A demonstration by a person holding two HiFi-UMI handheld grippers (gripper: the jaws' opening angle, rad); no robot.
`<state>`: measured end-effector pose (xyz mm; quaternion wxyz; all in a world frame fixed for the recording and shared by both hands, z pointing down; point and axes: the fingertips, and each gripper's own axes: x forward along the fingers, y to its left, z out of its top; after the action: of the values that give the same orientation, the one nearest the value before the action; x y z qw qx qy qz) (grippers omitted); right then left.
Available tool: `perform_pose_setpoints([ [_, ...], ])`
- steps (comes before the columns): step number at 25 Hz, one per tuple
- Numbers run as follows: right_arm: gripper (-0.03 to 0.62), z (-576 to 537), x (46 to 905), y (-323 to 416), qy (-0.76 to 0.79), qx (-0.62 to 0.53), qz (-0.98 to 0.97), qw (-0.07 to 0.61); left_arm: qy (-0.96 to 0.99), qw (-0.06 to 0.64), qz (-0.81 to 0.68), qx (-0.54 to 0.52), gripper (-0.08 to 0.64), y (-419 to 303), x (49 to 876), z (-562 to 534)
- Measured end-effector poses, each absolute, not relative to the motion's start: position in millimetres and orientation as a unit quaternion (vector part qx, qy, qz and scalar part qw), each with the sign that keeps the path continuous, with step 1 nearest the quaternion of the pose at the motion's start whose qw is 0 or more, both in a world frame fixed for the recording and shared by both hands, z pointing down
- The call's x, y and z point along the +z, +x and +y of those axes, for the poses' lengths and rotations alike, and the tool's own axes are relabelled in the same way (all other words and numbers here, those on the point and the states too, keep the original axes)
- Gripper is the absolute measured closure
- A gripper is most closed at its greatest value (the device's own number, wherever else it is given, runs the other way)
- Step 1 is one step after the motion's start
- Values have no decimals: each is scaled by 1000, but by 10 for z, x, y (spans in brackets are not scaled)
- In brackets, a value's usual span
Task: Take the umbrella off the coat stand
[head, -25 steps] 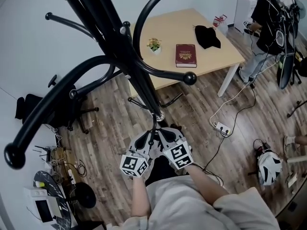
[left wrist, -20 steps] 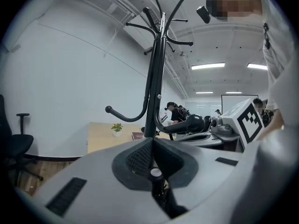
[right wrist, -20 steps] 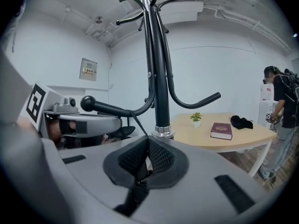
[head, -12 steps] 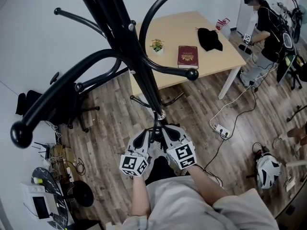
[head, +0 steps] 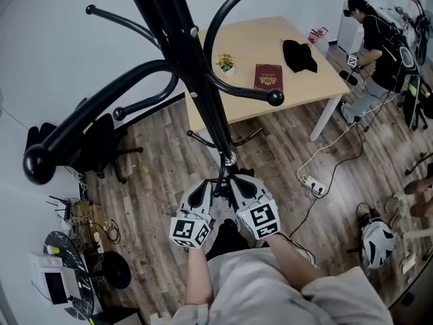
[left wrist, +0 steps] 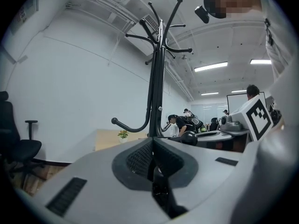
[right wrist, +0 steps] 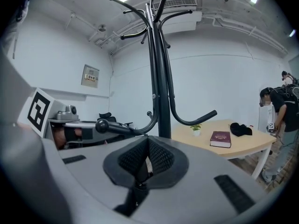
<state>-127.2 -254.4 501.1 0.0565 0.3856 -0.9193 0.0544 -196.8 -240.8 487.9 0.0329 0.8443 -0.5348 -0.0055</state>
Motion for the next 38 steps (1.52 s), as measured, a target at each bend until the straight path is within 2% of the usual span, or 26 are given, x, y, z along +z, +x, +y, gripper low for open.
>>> perform_pose_setpoints([
  [38, 583, -2193, 4856, -1353, 357, 31, -932, 53, 837, 8, -548, 0, 535, -1989, 4757, -2079],
])
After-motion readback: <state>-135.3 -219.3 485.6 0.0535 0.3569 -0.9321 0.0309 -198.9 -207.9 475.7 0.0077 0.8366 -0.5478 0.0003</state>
